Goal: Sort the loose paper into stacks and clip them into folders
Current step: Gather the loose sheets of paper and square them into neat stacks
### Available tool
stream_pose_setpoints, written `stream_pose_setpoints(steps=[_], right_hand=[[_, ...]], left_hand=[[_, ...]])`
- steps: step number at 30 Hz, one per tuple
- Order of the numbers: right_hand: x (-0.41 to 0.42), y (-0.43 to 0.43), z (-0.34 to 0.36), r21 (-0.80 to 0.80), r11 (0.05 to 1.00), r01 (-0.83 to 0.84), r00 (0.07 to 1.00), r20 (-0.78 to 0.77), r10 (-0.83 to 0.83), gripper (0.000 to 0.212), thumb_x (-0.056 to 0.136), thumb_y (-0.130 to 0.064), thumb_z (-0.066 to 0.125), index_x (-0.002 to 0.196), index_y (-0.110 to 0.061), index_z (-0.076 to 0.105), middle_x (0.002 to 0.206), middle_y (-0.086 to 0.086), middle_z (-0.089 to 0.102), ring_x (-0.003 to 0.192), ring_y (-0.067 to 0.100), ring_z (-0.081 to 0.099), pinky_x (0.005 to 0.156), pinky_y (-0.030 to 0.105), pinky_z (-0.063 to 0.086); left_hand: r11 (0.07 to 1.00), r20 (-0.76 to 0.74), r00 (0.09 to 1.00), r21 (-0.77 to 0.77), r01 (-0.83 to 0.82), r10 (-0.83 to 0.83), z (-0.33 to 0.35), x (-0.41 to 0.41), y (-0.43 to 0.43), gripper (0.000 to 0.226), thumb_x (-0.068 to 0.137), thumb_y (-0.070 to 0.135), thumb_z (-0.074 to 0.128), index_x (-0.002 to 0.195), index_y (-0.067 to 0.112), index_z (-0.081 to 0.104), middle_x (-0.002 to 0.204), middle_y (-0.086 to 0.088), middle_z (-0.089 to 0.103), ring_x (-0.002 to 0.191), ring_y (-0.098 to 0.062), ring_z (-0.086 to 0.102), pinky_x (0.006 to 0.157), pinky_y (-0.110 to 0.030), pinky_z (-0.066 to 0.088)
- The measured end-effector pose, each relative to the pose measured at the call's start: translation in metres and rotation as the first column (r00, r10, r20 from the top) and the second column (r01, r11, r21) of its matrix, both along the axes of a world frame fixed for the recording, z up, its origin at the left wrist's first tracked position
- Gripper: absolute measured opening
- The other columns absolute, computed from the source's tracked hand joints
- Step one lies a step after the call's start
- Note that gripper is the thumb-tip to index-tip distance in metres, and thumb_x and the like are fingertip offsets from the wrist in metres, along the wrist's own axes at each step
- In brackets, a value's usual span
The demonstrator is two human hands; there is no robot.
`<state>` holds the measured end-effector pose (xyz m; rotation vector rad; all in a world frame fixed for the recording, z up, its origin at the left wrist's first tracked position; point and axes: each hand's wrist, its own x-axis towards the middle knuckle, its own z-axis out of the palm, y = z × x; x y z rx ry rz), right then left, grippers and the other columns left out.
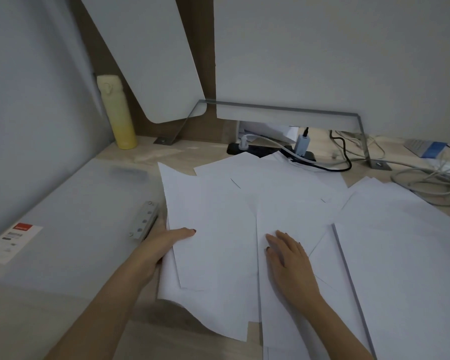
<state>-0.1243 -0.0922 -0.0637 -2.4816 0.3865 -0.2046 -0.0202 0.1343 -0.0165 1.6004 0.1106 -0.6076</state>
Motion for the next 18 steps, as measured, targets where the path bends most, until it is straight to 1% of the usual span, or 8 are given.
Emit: stream_pose_setpoints(steps=[4, 7, 11, 14, 15, 16, 17, 18], right_hand=[[0.0, -0.003, -0.002, 0.106, 0.994, 0.017, 0.999, 0.037, -0.021, 0.038, 0.099, -0.024, 0.035, 0.136, -0.021, 0.045, 0.146, -0.004, 0.038, 0.136, 0.012, 0.03, 0.114, 0.025, 0.02], [0.0, -0.003, -0.003, 0.124, 0.992, 0.028, 0.999, 0.038, -0.033, 0.038, 0.098, -0.024, 0.035, 0.134, -0.02, 0.047, 0.145, -0.004, 0.04, 0.135, 0.012, 0.032, 0.109, 0.02, 0.02], [0.001, -0.003, -0.003, 0.123, 0.992, 0.033, 0.999, 0.039, -0.038, 0.037, 0.098, -0.023, 0.036, 0.133, -0.018, 0.048, 0.145, -0.004, 0.04, 0.134, 0.013, 0.032, 0.105, 0.017, 0.017], [0.0, -0.002, -0.003, 0.1, 0.994, 0.037, 0.999, 0.03, -0.041, 0.037, 0.098, -0.023, 0.036, 0.133, -0.018, 0.048, 0.145, -0.004, 0.039, 0.135, 0.013, 0.031, 0.105, 0.016, 0.016], [0.0, -0.001, -0.004, 0.098, 0.994, 0.039, 0.999, 0.028, -0.042, 0.038, 0.098, -0.023, 0.036, 0.134, -0.018, 0.048, 0.146, -0.004, 0.038, 0.135, 0.013, 0.03, 0.106, 0.017, 0.016], [-0.001, -0.001, -0.003, 0.098, 0.994, 0.04, 0.999, 0.025, -0.042, 0.038, 0.099, -0.022, 0.036, 0.134, -0.017, 0.047, 0.146, -0.004, 0.038, 0.136, 0.013, 0.03, 0.109, 0.019, 0.017], [-0.001, 0.0, -0.004, 0.097, 0.995, 0.038, 0.999, 0.021, -0.041, 0.038, 0.099, -0.022, 0.036, 0.135, -0.017, 0.047, 0.147, -0.003, 0.037, 0.136, 0.014, 0.029, 0.112, 0.022, 0.017], [-0.001, 0.0, -0.004, 0.094, 0.995, 0.037, 0.999, 0.017, -0.039, 0.038, 0.099, -0.022, 0.035, 0.135, -0.017, 0.046, 0.147, -0.003, 0.036, 0.137, 0.014, 0.029, 0.115, 0.025, 0.017]], left_hand=[[1.0, 0.038, 0.999, 0.003, -0.001, 0.001, 0.001, -0.005, 0.0, 0.033, 0.082, 0.018, 0.068, 0.114, 0.018, 0.06, 0.103, -0.001, 0.071, 0.094, -0.019, 0.066, 0.079, -0.03, 0.05], [0.989, -0.056, 0.995, -0.131, 0.069, -0.077, 0.004, -0.014, 0.009, 0.039, 0.077, 0.029, 0.068, 0.115, 0.019, 0.064, 0.106, 0.0, 0.073, 0.1, -0.02, 0.068, 0.091, -0.035, 0.048], [0.951, -0.108, 0.993, -0.31, 0.011, -0.046, 0.002, -0.024, 0.026, 0.04, 0.087, 0.041, 0.052, 0.12, 0.02, 0.062, 0.114, -0.002, 0.07, 0.103, -0.02, 0.068, 0.089, -0.038, 0.046], [0.884, -0.167, 0.986, -0.464, -0.058, -0.023, 0.005, -0.039, 0.029, 0.045, 0.089, 0.046, 0.046, 0.118, 0.015, 0.063, 0.107, -0.005, 0.072, 0.1, -0.021, 0.067, 0.086, -0.036, 0.045], [0.86, -0.189, 0.982, -0.505, -0.072, -0.029, 0.007, -0.036, 0.03, 0.055, 0.086, 0.048, 0.053, 0.122, 0.007, 0.059, 0.1, -0.009, 0.074, 0.096, -0.018, 0.066, 0.087, -0.033, 0.045], [0.864, -0.109, 0.994, -0.501, -0.053, -0.003, -0.009, -0.034, 0.042, 0.075, 0.08, 0.047, 0.063, 0.128, -0.008, 0.049, 0.096, -0.016, 0.073, 0.095, -0.016, 0.066, 0.089, -0.027, 0.047], [0.844, -0.028, 0.992, -0.523, -0.118, 0.121, -0.042, -0.016, 0.059, 0.087, 0.078, 0.032, 0.072, 0.133, -0.022, 0.031, 0.104, -0.03, 0.067, 0.105, -0.016, 0.063, 0.095, -0.019, 0.043], [0.831, -0.087, 0.955, -0.475, -0.29, 0.283, -0.086, 0.008, 0.074, 0.073, 0.09, 0.013, 0.058, 0.134, -0.027, 0.014, 0.125, -0.039, 0.051, 0.121, -0.018, 0.052, 0.106, -0.018, 0.03]])
